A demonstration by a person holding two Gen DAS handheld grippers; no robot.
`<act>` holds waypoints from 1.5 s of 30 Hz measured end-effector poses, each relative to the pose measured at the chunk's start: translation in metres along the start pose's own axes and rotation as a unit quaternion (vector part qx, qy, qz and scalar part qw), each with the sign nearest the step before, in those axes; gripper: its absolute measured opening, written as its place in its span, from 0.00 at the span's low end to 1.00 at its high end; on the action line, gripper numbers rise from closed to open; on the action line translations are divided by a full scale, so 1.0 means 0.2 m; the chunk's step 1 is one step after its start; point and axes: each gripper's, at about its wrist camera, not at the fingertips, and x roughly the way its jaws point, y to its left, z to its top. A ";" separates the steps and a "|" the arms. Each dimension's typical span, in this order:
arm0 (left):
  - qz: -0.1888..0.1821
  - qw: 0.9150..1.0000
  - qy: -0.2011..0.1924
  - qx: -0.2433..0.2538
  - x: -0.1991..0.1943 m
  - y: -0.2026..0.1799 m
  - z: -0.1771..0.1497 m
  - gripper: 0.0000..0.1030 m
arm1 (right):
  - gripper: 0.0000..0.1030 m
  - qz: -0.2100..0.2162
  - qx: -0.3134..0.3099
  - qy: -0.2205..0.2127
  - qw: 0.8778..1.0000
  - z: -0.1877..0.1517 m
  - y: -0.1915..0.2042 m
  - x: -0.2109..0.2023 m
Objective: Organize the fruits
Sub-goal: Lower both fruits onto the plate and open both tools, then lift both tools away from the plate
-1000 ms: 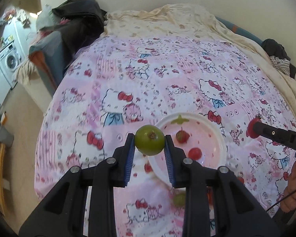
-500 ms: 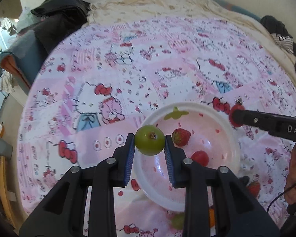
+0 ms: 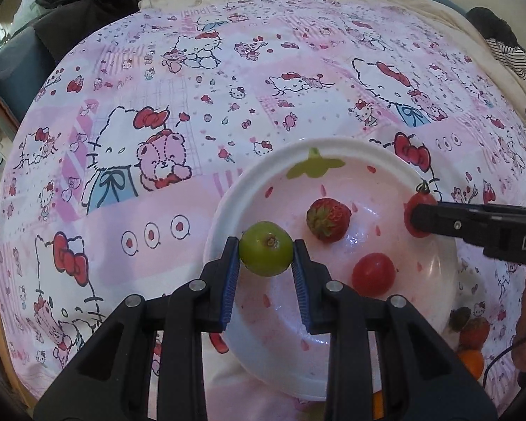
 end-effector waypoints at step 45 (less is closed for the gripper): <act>-0.019 0.995 -0.085 -0.052 -0.38 0.07 -0.02 0.69 | 0.75 0.051 0.012 -0.067 0.996 0.01 0.06 -0.35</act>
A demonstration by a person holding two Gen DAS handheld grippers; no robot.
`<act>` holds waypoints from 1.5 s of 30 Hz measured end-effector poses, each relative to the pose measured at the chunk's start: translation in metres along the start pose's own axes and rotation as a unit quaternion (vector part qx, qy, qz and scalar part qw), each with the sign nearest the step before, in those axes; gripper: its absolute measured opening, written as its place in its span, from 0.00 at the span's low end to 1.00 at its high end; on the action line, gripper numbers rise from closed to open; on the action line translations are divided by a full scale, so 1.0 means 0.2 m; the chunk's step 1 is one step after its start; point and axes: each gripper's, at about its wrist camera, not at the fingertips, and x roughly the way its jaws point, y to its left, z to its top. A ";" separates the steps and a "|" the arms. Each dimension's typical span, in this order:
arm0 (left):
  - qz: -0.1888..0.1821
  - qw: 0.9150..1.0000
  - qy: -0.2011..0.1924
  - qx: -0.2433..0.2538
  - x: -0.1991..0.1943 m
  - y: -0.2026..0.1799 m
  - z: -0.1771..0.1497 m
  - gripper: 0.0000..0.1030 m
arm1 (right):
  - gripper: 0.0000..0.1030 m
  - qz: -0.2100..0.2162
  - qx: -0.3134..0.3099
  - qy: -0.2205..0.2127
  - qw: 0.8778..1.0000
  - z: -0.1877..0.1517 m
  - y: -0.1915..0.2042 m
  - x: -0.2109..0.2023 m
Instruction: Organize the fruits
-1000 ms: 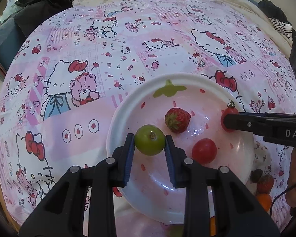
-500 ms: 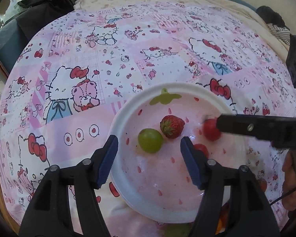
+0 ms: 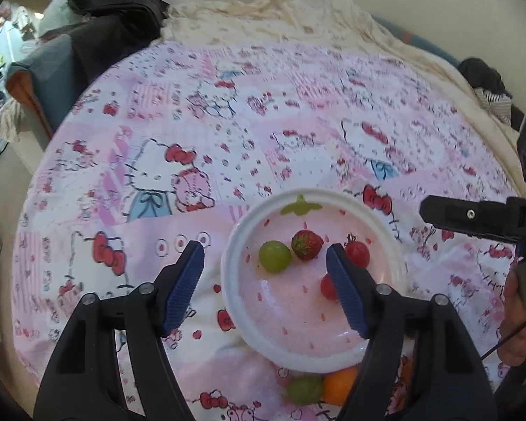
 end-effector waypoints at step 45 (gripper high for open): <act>0.032 0.998 -0.023 -0.058 -0.54 0.14 -0.37 0.89 | 0.72 -0.094 0.030 0.167 0.981 -0.81 -0.01 -0.09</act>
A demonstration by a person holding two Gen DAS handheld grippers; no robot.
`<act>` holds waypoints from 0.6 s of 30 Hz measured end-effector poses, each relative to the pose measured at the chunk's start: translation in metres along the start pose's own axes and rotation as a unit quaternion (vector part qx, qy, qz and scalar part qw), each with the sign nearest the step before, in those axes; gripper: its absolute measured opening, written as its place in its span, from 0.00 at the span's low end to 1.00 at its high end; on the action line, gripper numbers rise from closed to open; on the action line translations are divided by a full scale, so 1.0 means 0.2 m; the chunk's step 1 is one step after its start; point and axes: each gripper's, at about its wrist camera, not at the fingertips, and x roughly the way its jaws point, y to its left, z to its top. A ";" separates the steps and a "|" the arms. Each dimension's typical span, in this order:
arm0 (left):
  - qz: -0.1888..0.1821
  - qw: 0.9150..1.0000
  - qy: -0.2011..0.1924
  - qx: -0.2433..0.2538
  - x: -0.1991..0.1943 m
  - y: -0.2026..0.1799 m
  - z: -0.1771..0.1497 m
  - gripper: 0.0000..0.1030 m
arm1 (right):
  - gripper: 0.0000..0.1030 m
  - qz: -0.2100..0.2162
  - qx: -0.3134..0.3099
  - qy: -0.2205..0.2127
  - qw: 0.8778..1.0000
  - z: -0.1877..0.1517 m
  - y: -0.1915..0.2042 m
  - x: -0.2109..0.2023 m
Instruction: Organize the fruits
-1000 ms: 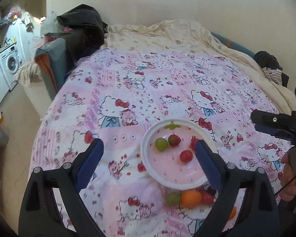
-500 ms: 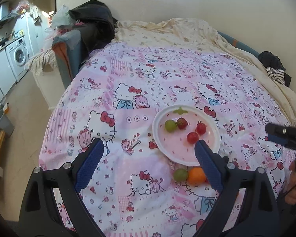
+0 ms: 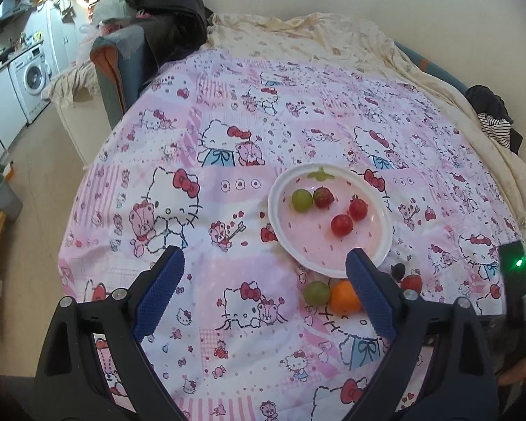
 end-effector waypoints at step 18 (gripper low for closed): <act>-0.022 0.991 0.128 -0.028 0.40 -0.06 -0.08 0.73 | 0.45 -0.005 -0.042 -0.025 0.999 -0.02 -0.03 -0.08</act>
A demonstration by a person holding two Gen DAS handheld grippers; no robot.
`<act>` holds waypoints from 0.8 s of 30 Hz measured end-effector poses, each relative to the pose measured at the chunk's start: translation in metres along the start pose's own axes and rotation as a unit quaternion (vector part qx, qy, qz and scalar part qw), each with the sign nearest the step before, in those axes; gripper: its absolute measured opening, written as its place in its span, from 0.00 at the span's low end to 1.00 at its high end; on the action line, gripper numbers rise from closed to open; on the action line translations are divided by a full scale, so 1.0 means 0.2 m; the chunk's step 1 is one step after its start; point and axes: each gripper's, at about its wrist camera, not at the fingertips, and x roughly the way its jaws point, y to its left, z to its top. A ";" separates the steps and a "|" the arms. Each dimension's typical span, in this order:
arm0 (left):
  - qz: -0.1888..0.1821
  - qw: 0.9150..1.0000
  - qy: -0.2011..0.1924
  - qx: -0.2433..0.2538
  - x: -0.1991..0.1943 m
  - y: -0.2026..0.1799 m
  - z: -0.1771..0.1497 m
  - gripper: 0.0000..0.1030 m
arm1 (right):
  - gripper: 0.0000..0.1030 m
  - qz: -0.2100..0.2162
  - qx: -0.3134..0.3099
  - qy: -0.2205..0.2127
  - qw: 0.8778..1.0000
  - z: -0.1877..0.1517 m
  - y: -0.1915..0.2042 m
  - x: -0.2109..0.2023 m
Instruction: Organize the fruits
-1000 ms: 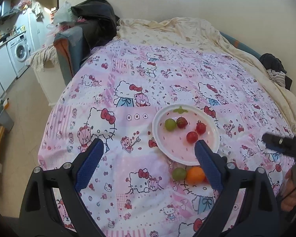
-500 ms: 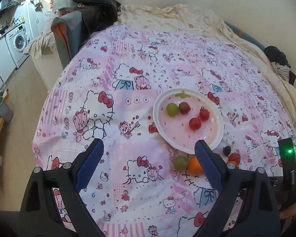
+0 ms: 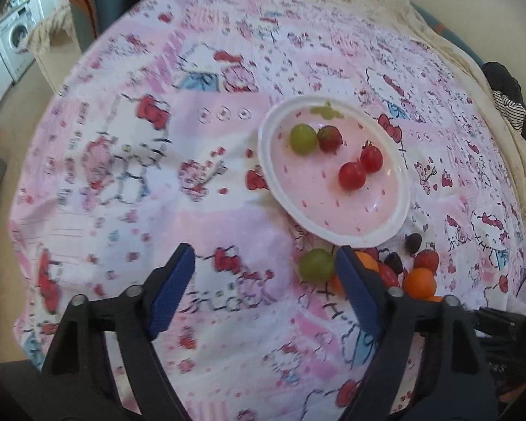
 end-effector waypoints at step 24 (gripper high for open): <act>-0.083 0.986 0.122 -0.075 0.29 -0.05 -0.01 0.22 | 0.45 0.019 0.029 -0.034 0.999 0.09 -0.03 -0.03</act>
